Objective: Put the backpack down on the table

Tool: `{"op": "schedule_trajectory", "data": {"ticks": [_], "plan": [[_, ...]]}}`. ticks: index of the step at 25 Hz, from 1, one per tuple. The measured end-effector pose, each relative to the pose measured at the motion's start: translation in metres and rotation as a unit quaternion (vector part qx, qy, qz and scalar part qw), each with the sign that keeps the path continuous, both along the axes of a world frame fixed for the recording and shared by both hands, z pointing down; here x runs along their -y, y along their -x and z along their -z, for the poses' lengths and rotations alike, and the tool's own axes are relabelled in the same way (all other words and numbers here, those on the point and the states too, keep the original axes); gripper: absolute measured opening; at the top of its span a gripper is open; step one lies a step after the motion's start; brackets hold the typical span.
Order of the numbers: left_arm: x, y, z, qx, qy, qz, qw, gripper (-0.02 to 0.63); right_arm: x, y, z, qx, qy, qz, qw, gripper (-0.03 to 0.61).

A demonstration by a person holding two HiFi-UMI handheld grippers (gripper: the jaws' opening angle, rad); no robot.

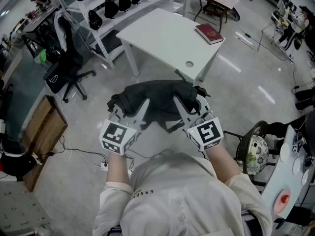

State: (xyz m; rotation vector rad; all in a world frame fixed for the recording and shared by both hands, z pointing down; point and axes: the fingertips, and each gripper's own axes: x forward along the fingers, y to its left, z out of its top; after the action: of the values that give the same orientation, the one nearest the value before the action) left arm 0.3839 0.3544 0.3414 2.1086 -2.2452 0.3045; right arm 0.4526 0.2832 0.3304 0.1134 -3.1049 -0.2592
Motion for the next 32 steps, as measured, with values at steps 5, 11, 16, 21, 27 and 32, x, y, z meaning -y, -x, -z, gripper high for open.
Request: {"op": "schedule_trajectory", "data": {"ticks": [5, 11, 16, 21, 27, 32], "plan": [[-0.003, 0.013, 0.001, -0.001, 0.001, 0.0, 1.0, 0.072, -0.003, 0.013, 0.001, 0.0, 0.001, -0.002, 1.0, 0.078], [-0.02, 0.032, -0.002, -0.005, -0.001, -0.004, 1.0, 0.072, -0.021, 0.031, -0.001, -0.001, -0.002, -0.003, 1.0, 0.078], [-0.041, 0.054, -0.011, -0.006, 0.003, -0.001, 1.0, 0.072, -0.04, 0.054, -0.01, -0.005, 0.009, -0.003, 1.0, 0.078], [-0.057, 0.085, -0.023, -0.019, 0.013, 0.017, 0.9996, 0.072, -0.054, 0.088, -0.022, -0.018, 0.018, 0.012, 1.0, 0.078], [-0.052, 0.128, -0.03, -0.027, 0.024, 0.053, 0.9979, 0.072, -0.044, 0.137, -0.03, -0.027, 0.027, 0.054, 0.998, 0.08], [-0.016, 0.175, -0.034, -0.026, 0.025, 0.08, 0.9962, 0.071, -0.005, 0.189, -0.035, -0.024, 0.028, 0.076, 0.996, 0.08]]}}
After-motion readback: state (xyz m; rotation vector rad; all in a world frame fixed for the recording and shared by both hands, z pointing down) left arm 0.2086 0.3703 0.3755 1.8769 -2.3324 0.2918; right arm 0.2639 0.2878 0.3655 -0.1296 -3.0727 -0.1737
